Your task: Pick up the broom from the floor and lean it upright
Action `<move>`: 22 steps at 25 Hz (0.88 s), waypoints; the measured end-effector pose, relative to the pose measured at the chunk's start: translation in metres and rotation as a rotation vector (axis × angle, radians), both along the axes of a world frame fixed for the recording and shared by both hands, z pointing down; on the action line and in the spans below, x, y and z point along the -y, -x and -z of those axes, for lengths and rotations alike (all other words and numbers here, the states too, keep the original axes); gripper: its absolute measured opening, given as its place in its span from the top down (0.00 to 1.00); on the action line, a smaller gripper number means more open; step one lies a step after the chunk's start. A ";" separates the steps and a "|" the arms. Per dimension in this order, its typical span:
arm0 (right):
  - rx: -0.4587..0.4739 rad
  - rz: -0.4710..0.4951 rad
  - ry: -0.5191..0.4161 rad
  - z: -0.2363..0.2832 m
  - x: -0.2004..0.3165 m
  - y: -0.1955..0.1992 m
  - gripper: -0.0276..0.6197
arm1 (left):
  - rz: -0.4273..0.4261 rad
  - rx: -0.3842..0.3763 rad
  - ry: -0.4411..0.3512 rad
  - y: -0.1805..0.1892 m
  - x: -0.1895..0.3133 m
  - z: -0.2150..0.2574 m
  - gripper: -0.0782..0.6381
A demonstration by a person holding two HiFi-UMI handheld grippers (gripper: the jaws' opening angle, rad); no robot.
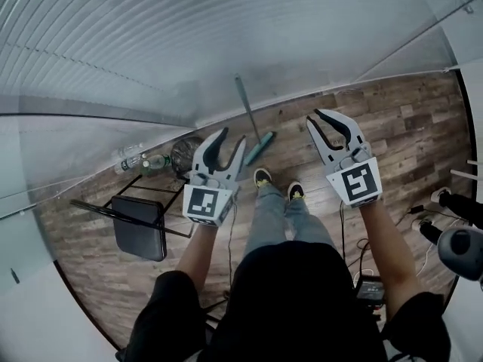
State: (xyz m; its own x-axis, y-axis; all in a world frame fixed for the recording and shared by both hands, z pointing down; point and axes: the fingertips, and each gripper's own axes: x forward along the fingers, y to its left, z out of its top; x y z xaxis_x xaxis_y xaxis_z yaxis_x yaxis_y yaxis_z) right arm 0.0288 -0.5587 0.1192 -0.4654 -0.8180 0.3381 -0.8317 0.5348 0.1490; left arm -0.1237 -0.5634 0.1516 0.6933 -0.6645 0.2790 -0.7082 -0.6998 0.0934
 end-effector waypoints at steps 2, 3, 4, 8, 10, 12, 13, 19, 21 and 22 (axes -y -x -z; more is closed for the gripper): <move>-0.002 -0.006 0.005 0.019 -0.024 -0.010 0.85 | 0.021 -0.029 0.001 0.000 -0.020 0.025 0.65; -0.006 0.002 -0.008 0.029 -0.033 -0.015 0.86 | 0.034 -0.040 -0.006 0.000 -0.028 0.035 0.67; -0.005 0.013 -0.037 0.040 -0.041 -0.020 0.87 | 0.048 -0.053 -0.009 -0.003 -0.037 0.045 0.70; 0.015 0.031 -0.128 0.084 -0.093 -0.052 0.93 | 0.054 -0.074 -0.043 -0.029 -0.087 0.083 0.85; 0.020 0.026 -0.140 0.097 -0.117 -0.067 0.93 | 0.041 -0.063 -0.085 -0.042 -0.107 0.101 0.86; 0.041 0.007 -0.153 0.106 -0.137 -0.081 0.93 | 0.026 -0.058 -0.119 -0.057 -0.122 0.115 0.86; 0.052 -0.006 -0.158 0.109 -0.146 -0.089 0.93 | 0.024 -0.060 -0.128 -0.064 -0.129 0.121 0.86; 0.177 -0.099 -0.155 0.121 -0.186 -0.129 0.93 | 0.032 -0.091 -0.140 -0.089 -0.163 0.145 0.86; 0.185 -0.121 -0.158 0.122 -0.193 -0.136 0.93 | 0.034 -0.094 -0.144 -0.090 -0.170 0.149 0.86; 0.193 -0.128 -0.161 0.123 -0.198 -0.138 0.93 | 0.031 -0.092 -0.149 -0.090 -0.174 0.150 0.86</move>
